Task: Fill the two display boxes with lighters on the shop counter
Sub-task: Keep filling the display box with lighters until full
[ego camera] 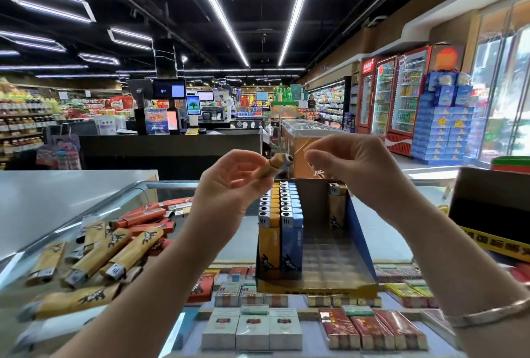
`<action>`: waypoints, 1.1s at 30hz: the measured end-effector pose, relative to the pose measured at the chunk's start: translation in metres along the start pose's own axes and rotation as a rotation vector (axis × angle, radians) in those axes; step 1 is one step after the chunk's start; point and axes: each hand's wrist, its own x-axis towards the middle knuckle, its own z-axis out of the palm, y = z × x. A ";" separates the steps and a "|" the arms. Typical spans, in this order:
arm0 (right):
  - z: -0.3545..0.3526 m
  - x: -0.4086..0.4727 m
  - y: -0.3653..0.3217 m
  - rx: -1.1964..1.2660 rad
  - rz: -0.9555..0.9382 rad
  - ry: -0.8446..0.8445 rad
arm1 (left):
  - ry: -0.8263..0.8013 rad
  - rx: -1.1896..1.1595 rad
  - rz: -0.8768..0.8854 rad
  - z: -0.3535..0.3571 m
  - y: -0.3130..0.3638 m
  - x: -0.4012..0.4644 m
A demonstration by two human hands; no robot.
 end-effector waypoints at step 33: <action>-0.022 0.001 0.026 -0.586 0.133 -0.097 | -0.465 0.501 -0.123 0.003 -0.011 -0.006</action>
